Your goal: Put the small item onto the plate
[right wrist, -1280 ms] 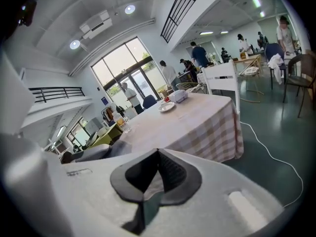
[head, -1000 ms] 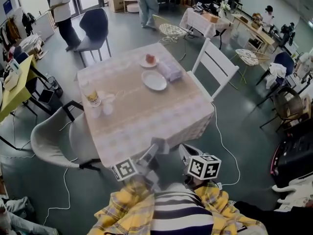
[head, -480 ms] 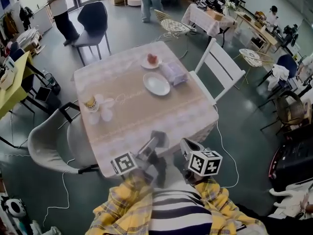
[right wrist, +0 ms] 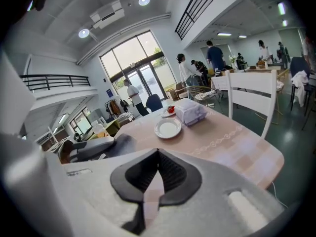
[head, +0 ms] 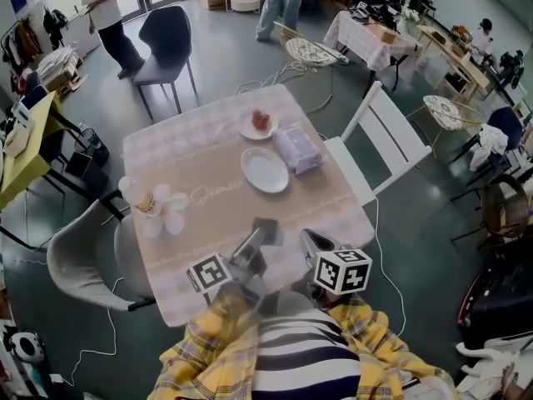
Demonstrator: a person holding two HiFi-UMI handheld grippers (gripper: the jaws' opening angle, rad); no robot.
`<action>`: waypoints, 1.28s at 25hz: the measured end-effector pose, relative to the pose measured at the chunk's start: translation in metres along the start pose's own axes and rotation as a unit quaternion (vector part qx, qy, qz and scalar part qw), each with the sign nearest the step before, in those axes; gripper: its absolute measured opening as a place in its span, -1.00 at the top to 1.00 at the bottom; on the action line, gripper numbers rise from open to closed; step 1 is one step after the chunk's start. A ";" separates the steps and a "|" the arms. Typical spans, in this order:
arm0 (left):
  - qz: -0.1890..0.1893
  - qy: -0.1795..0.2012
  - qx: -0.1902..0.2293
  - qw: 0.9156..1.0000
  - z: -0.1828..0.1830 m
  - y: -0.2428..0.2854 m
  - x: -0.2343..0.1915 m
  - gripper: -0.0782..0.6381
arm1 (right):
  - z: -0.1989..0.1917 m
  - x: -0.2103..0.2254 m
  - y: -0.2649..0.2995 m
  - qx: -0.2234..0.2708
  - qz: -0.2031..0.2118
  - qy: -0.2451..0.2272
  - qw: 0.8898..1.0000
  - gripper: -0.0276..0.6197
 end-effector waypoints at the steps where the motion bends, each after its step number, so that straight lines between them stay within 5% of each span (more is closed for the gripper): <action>1: -0.002 -0.003 0.003 1.000 0.003 0.009 0.001 0.57 | 0.006 0.004 0.005 -0.003 0.004 -0.002 1.000 0.91; 22: 0.054 0.017 0.082 0.995 0.081 0.105 -0.052 0.57 | 0.080 0.046 0.112 -0.051 0.058 -0.046 0.996 0.91; 29: 0.062 0.029 0.089 0.994 0.101 0.124 -0.063 0.57 | 0.080 0.046 0.133 -0.069 0.075 -0.040 0.994 0.91; 32: 0.097 0.040 0.072 0.992 0.105 0.129 -0.074 0.57 | 0.079 0.047 0.137 -0.074 0.080 -0.037 0.993 0.91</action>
Point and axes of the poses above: the fingertips, and each gripper's own axes: y forward along the fingers, x to its right, z out of its top, the point moved 4 cm from there along -y, backward along the fingers
